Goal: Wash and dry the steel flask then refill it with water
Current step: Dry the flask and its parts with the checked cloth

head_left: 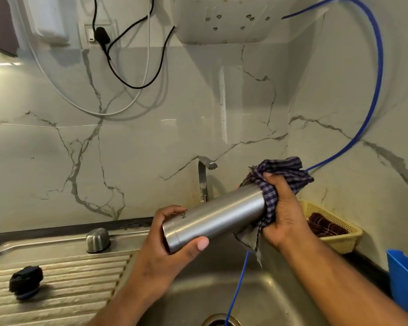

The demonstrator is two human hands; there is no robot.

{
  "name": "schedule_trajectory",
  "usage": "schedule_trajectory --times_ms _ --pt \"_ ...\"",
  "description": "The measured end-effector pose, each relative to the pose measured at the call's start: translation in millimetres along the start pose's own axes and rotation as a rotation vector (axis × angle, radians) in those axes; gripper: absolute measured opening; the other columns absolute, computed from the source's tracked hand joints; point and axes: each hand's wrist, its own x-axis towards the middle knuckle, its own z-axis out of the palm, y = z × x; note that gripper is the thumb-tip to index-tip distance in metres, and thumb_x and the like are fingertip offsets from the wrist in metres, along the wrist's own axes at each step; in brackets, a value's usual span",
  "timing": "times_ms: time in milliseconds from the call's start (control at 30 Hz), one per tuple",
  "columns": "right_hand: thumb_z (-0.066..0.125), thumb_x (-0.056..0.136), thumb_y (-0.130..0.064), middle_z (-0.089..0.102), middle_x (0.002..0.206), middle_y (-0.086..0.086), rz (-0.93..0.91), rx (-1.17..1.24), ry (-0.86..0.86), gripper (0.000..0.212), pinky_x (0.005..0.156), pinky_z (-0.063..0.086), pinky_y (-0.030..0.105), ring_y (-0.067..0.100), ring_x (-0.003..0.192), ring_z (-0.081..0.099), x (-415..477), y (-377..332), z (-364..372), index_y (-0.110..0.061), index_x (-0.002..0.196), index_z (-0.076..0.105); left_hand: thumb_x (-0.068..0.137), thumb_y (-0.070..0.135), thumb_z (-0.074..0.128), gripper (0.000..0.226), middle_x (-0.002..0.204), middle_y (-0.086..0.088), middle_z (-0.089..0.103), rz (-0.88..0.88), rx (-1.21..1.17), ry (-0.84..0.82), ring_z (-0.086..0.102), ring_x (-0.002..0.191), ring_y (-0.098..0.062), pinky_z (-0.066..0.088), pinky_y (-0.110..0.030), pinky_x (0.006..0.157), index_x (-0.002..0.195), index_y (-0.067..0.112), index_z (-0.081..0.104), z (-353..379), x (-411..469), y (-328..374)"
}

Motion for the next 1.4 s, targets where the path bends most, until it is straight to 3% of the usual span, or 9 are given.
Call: schedule_trajectory --times_ms 100,200,600,767,900,1000,1100,1200,1400 --pt "0.079 0.068 -0.029 0.074 0.078 0.008 -0.101 -0.054 0.0 0.033 0.07 0.057 0.041 0.025 0.076 0.07 -2 -6 1 -0.012 0.094 0.07 0.058 0.084 0.075 0.094 0.111 -0.019 0.065 -0.406 -0.613 -0.219 0.062 0.064 -0.024 0.055 -0.032 0.054 0.128 0.024 0.06 8 -3 3" --pt "0.08 0.067 -0.03 0.075 0.096 0.013 -0.136 -0.076 -0.02 0.04 0.084 0.058 0.046 0.031 0.091 0.07 -4 -5 1 -0.011 0.101 0.072 0.078 0.074 0.057 0.082 0.077 -0.021 0.054 -0.595 -0.762 -0.328 0.034 0.038 -0.01 0.032 -0.018 0.033 0.129 0.01 0.059 7 -6 4" --pt "0.093 0.051 -0.033 0.076 0.108 0.014 -0.001 -0.165 -0.016 0.077 0.096 0.056 0.052 0.031 0.103 0.072 -21 40 28 -0.009 0.12 0.067 0.066 0.051 0.089 0.077 0.115 0.018 0.057 0.147 0.189 0.087 0.059 0.102 0.008 0.049 -0.008 0.075 0.119 0.05 0.033 21 -6 -7" --pt "0.096 0.054 -0.026 0.075 0.112 0.019 0.06 -0.166 -0.104 0.074 0.099 0.055 0.051 0.035 0.107 0.071 -24 49 25 -0.004 0.119 0.069 0.069 0.063 0.081 0.071 0.096 -0.011 0.069 -0.153 -0.33 -0.189 0.06 0.058 -0.023 0.058 -0.047 0.056 0.12 0.026 0.048 14 -7 4" --pt "0.089 0.049 -0.032 0.075 0.108 0.019 -0.007 -0.198 -0.193 0.073 0.09 0.059 0.047 0.033 0.098 0.072 -23 48 24 -0.006 0.114 0.07 0.09 0.081 0.037 0.075 0.085 -0.019 0.073 -0.266 -0.317 -0.445 0.056 0.051 -0.023 0.054 -0.031 0.056 0.124 0.018 0.058 6 -11 12" --pt "0.091 0.055 -0.019 0.078 0.101 0.006 -0.15 -0.5 -0.241 0.058 0.09 0.06 0.044 0.024 0.095 0.075 -25 42 23 -0.015 0.109 0.07 0.075 0.095 0.022 0.09 0.092 -0.003 0.077 -0.254 -0.114 -0.247 0.073 0.084 -0.025 0.062 -0.044 0.084 0.111 0.026 0.067 -6 -1 12" --pt "0.097 0.061 -0.026 0.072 0.107 -0.019 -0.366 -1.136 -0.426 0.076 0.087 0.052 0.015 -0.006 0.099 0.068 -34 41 22 -0.038 0.122 0.053 0.046 0.098 0.062 0.105 0.119 0.01 0.071 -0.105 -0.287 -0.083 0.066 0.117 -0.019 0.052 -0.05 0.102 0.13 0.034 0.054 -19 6 8" --pt "0.09 0.062 -0.056 0.061 0.125 -0.022 -0.571 -1.504 -0.535 0.096 0.09 0.051 0.018 -0.004 0.109 0.06 -40 62 20 -0.047 0.139 0.033 0.037 0.071 0.091 0.113 0.125 0.01 0.07 0.017 -0.39 -0.039 0.066 0.12 -0.014 0.052 -0.041 0.101 0.136 0.038 0.049 -13 7 19" --pt "0.088 0.065 -0.054 0.053 0.138 -0.021 -0.764 -1.494 -0.505 0.103 0.104 0.049 0.031 -0.002 0.122 0.052 -41 82 20 -0.036 0.15 0.033 0.065 0.033 0.087 0.032 0.104 -0.003 0.076 0.029 -0.642 0.232 0.074 0.097 -0.02 0.06 -0.043 0.084 0.092 0.027 0.073 -10 -2 39"
